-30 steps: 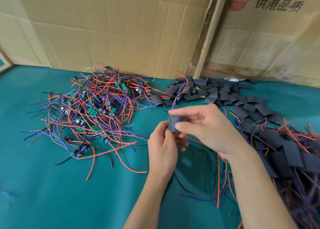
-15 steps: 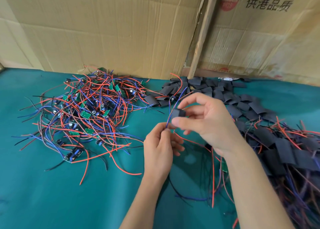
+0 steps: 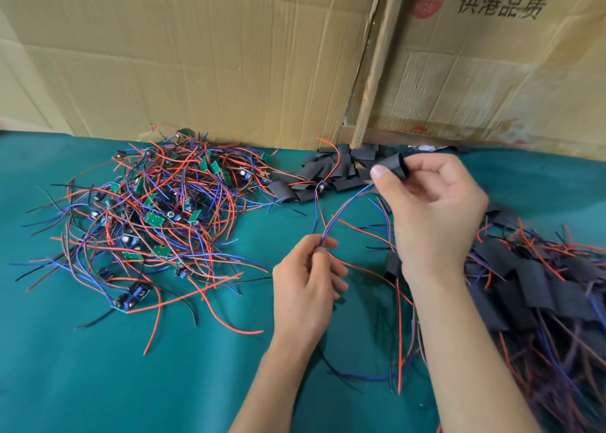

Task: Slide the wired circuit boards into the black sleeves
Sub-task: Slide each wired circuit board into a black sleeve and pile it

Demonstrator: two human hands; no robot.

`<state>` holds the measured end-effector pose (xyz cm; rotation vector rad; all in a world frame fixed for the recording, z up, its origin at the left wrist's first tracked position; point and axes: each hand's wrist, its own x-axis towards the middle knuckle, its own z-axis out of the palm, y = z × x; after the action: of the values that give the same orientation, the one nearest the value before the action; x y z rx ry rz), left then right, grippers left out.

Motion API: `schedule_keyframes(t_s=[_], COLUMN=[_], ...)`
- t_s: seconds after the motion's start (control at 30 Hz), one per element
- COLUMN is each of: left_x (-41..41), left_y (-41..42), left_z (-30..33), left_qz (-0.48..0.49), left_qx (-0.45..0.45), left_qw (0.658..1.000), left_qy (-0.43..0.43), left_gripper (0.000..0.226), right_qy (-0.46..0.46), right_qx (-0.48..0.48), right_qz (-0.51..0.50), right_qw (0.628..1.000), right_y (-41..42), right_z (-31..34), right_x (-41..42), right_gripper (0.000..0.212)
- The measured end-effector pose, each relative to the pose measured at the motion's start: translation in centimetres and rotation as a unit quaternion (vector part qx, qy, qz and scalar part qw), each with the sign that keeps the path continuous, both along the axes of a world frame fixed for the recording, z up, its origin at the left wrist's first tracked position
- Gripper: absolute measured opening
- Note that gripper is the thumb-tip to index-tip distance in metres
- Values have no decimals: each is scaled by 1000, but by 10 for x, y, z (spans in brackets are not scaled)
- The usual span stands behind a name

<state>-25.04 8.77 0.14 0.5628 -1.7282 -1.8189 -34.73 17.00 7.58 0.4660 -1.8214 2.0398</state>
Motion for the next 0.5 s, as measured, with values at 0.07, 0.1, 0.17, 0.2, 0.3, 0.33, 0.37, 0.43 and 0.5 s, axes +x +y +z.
schedule_keyframes(t_s=[0.07, 0.1, 0.17, 0.2, 0.3, 0.33, 0.37, 0.43, 0.5], left_x=[0, 1, 1, 1, 1, 1, 1, 1, 0], left_y=[1, 2, 2, 2, 2, 1, 1, 1, 1], left_z=[0, 0, 1, 1, 1, 2, 2, 1, 1], left_qz=[-1, 0, 0, 0, 0, 0, 0, 0, 0], left_qx=[-8, -11, -14, -15, -10, -11, -15, -24, -31], left_qw=[1000, 1000, 1000, 1000, 1000, 1000, 1000, 1000, 999], left_qy=[1, 2, 3, 4, 5, 6, 8, 13, 14], left_gripper=[27, 28, 27, 27, 27, 28, 28, 28, 29], right_qy=[-8, -14, -28, -36, -90, -122, -159, -229, -273], right_qx=[32, 42, 52, 51, -1, -30, -64, -140, -205], right_qz=[-14, -21, -35, -40, -24, -7, 16, 71, 114], right_qw=[999, 999, 998, 997, 996, 992, 985, 961, 933], right_y=[-1, 0, 2, 3, 4, 3, 2, 0, -1], right_z=[-4, -6, -8, -8, -7, -8, -8, -8, -7], right_x=[0, 0, -2, -3, -5, -5, -5, -3, -2], right_gripper=[25, 25, 26, 26, 26, 25, 25, 23, 24])
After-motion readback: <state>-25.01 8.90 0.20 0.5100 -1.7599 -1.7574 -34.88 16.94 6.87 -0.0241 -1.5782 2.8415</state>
